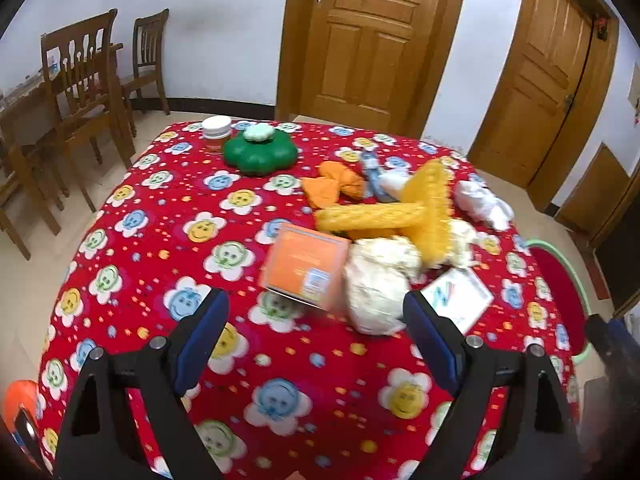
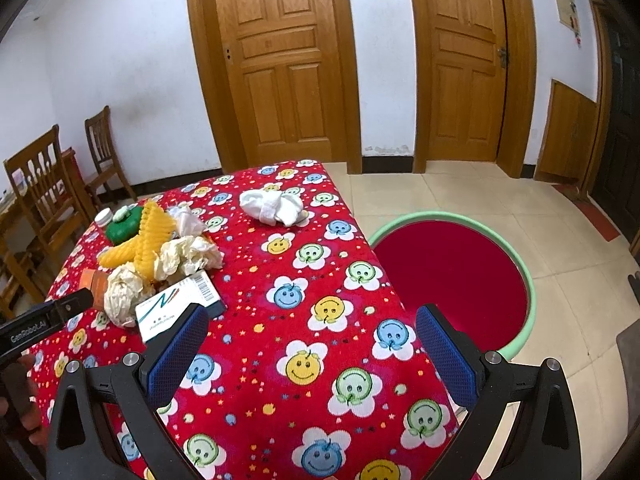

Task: Collect trash
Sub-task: 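Grasp the orange box with the left tool while the right grasps the white box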

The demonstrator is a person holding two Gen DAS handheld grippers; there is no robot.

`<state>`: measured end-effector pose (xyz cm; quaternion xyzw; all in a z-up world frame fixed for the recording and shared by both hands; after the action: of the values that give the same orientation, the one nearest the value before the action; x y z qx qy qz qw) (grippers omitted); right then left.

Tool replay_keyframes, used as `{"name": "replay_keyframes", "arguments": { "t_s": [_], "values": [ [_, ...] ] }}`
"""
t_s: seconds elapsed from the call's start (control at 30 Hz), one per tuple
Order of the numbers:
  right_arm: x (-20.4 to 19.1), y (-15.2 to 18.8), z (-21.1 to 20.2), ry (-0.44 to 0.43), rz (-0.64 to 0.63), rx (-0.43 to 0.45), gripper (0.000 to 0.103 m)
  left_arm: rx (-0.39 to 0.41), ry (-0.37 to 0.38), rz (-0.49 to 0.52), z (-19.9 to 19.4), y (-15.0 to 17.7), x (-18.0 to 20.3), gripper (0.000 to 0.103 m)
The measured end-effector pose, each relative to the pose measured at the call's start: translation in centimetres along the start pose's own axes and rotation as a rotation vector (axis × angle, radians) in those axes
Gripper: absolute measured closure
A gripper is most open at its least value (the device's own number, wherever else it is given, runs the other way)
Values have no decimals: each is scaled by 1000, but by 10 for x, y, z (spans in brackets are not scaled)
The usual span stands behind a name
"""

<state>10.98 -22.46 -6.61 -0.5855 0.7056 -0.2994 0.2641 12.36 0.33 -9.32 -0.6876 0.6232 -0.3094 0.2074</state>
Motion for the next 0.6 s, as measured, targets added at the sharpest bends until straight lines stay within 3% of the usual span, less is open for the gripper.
{"name": "replay_keyframes", "arguments": {
  "t_s": [0.23,0.37,0.47,0.53,0.6],
  "values": [
    [-10,-1,14,-3,-2,-38,0,-32,9,20,23,-8,-20,14],
    [-19,-3,21,0,-5,-57,0,-47,58,21,37,-10,-22,20],
    [-30,-4,30,3,-9,-75,0,-68,147,-22,46,-10,-21,34],
    [-38,-3,35,1,-20,-89,0,-70,233,-52,48,-12,-18,54],
    [-47,-1,42,-2,-27,-112,0,-69,275,-65,48,-13,-18,56]
  ]
}}
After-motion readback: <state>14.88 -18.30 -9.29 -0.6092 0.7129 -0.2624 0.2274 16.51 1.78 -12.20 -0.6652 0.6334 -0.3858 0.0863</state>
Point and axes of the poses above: each gripper's, at about its wrist camera, not at the fingertips, and z roughly the way its jaws point, x to its right, y to its underside, the point moved 10 cm from there along z, roughly the way its jaws point, and after that the axes turned 3 degrees about y, right-handed, at the moved point
